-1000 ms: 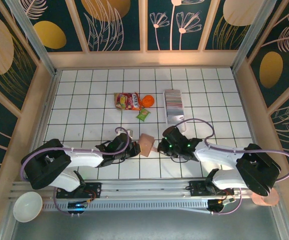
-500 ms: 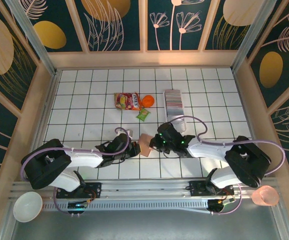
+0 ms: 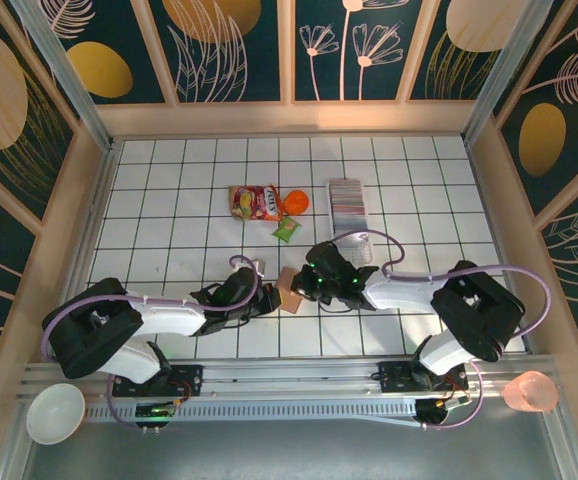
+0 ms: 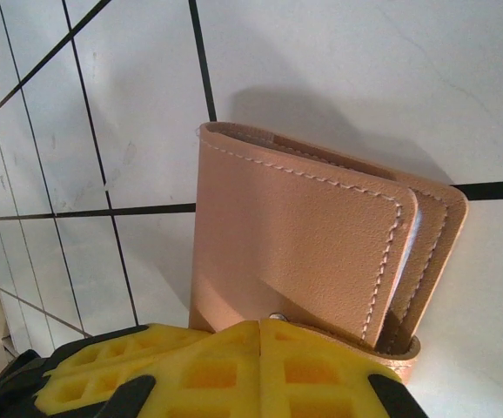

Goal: Put the credit cards into the card holder

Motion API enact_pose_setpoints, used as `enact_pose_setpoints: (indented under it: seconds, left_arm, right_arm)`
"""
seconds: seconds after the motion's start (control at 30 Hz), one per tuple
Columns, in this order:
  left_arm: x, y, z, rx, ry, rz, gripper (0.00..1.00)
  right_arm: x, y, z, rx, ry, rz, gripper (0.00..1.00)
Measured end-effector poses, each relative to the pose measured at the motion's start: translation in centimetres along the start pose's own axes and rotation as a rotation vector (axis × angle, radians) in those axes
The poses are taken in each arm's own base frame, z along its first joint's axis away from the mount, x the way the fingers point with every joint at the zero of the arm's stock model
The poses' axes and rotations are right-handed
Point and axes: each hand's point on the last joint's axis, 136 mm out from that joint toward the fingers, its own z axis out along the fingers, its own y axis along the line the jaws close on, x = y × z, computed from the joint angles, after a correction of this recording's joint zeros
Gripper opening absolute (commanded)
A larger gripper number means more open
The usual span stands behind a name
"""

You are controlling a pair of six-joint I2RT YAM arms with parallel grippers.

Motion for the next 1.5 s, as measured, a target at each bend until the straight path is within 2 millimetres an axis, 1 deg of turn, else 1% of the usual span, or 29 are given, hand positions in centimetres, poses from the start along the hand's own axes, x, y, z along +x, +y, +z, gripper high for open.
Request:
enact_pose_setpoints:
  seconds: [0.7, 1.07, 1.5]
  left_arm:
    - [0.0, 0.0, 0.0, 0.002, -0.001, 0.000, 0.00]
    - [0.0, 0.0, 0.0, 0.002, -0.001, -0.001, 0.00]
    - [0.0, 0.0, 0.0, 0.002, 0.000, -0.003, 0.00]
  right_arm:
    - [-0.1, 0.1, 0.3, 0.009, -0.018, 0.014, 0.00]
    - [-0.9, 0.0, -0.2, 0.022, -0.065, 0.017, 0.00]
    - [-0.8, -0.1, 0.3, 0.029, -0.062, 0.013, 0.00]
